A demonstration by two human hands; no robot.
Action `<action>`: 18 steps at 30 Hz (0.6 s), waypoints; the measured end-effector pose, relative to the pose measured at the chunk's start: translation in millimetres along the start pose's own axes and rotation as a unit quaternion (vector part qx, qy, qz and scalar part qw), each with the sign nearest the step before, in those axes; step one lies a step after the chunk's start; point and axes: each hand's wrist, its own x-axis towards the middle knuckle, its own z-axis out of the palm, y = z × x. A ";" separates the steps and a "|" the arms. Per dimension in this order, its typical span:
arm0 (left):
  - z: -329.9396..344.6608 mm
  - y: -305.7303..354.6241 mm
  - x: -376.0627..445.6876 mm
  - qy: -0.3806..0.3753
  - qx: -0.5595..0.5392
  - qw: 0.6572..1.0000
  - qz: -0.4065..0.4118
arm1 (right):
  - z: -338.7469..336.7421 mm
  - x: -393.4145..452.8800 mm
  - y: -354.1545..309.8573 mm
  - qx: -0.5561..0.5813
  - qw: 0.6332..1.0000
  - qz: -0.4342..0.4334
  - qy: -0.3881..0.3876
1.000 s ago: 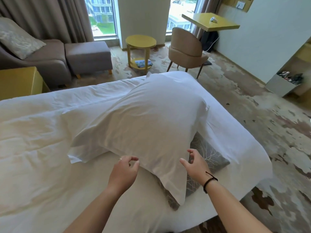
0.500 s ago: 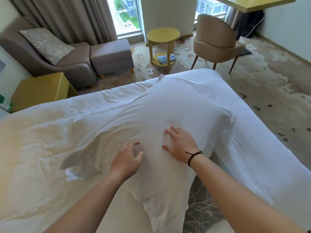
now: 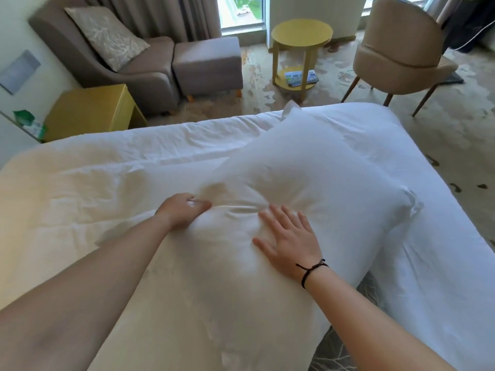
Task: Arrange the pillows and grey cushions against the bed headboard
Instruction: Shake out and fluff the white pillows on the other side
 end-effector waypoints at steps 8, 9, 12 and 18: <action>53.5 46.9 -98.1 0.108 0.070 0.966 0.226 | -55.2 -2.4 -19.9 0.015 0.979 -0.026 0.201; 56.2 56.1 -113.6 0.122 0.079 0.955 0.260 | -67.0 7.2 -23.8 0.019 0.974 -0.047 0.223; 59.1 76.6 -154.2 0.125 0.126 0.934 0.310 | -101.8 46.2 -37.4 0.001 0.962 -0.148 0.229; 52.5 90.2 -196.4 -0.009 0.180 0.941 0.286 | -120.3 118.1 -26.1 -0.198 0.957 -0.151 -0.150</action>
